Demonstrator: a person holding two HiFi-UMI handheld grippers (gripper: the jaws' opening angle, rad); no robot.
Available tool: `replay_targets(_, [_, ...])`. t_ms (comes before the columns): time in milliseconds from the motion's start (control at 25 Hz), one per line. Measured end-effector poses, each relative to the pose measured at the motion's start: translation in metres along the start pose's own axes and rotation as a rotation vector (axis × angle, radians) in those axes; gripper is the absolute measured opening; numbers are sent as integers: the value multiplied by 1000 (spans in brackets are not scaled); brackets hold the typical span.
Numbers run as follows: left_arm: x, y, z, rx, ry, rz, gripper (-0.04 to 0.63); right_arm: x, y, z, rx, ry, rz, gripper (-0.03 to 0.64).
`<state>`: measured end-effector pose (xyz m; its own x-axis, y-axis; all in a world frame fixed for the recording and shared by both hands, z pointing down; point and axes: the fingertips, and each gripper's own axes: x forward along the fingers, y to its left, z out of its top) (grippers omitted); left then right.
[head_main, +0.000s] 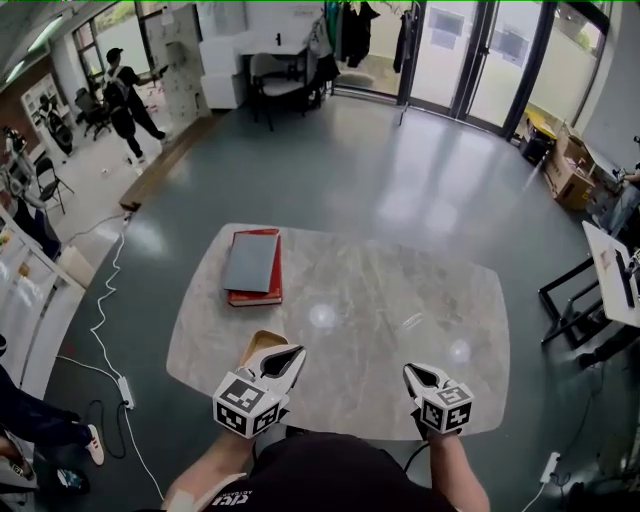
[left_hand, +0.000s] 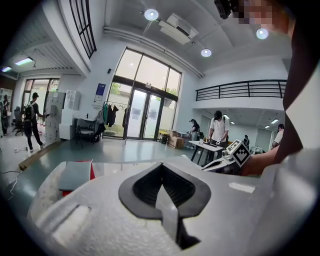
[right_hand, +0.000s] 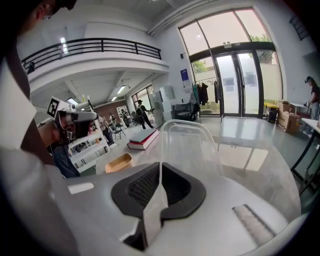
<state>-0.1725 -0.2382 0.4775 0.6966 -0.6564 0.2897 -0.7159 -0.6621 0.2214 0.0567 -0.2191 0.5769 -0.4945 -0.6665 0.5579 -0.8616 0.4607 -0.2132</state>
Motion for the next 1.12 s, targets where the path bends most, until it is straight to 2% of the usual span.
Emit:
replay_targets(200, [-6, 2, 39, 43, -55, 4, -8, -20, 29, 60, -2, -142, 80, 17])
replay_targets(560, [-20, 4, 92, 95, -164, 23, -8, -52, 79, 153, -79, -359, 230, 15])
replay_targets(840, [-34, 2, 116, 177, -197, 46, -8, -82, 102, 193, -135, -469, 267, 15])
replay_targets(1120, [-36, 4, 114, 177, -199, 62, -8, -100, 115, 211, -162, -545, 308, 15])
